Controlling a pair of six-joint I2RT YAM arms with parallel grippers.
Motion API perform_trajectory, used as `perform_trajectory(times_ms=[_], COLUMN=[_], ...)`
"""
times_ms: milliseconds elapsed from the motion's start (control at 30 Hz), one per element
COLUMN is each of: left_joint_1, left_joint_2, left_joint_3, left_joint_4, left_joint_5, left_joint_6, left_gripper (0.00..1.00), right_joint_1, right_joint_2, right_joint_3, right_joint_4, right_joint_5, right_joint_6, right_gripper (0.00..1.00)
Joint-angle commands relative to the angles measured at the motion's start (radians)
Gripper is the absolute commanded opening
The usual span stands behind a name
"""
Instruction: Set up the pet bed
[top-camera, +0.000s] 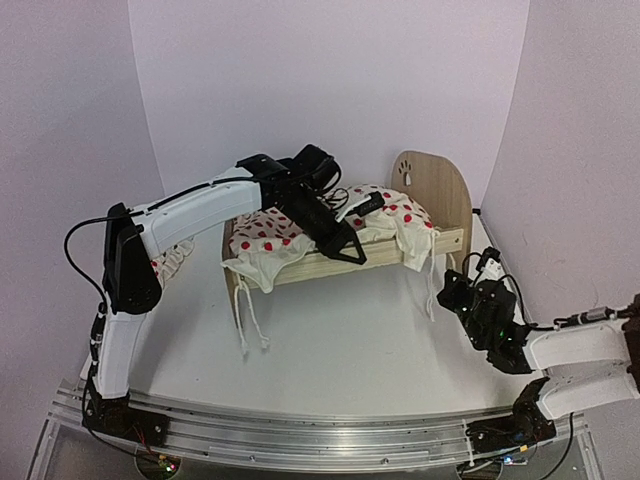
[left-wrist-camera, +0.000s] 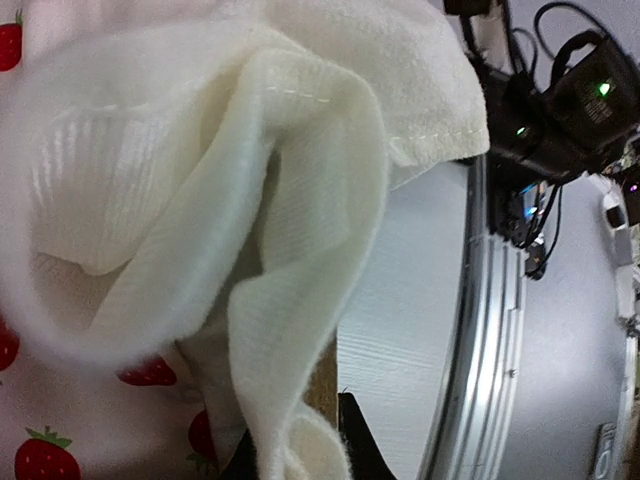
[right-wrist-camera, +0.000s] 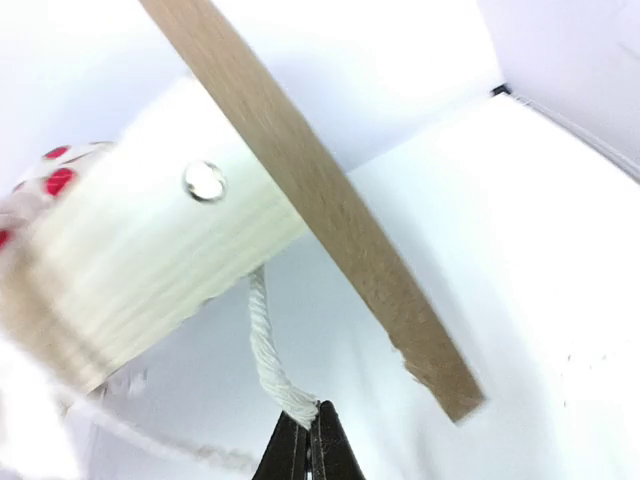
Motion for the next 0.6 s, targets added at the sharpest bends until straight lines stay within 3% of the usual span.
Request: perform_trajectory(times_ms=[0, 133, 500, 567], left_joint_1=[0.069, 0.093, 0.121, 0.121], left_joint_2=[-0.159, -0.156, -0.217, -0.224], left_joint_3=[-0.092, -0.191, -0.545, -0.586], left_joint_4=[0.354, 0.406, 0.530, 0.547], left_joint_5=[-0.099, -0.133, -0.162, -0.166], left_joint_6=[0.314, 0.381, 0.591, 0.613], left_gripper=[0.00, 0.00, 0.00, 0.12], right_joint_1=[0.008, 0.010, 0.011, 0.011], right_joint_2=[-0.069, -0.055, 0.072, 0.078], right_joint_3=[0.077, 0.131, 0.196, 0.223], right_joint_4=[-0.528, -0.674, -0.712, -0.746], right_joint_5=[-0.257, -0.411, -0.684, -0.733], right_joint_6=[-0.087, -0.178, -0.165, -0.159], right_gripper=[0.00, 0.00, 0.00, 0.00])
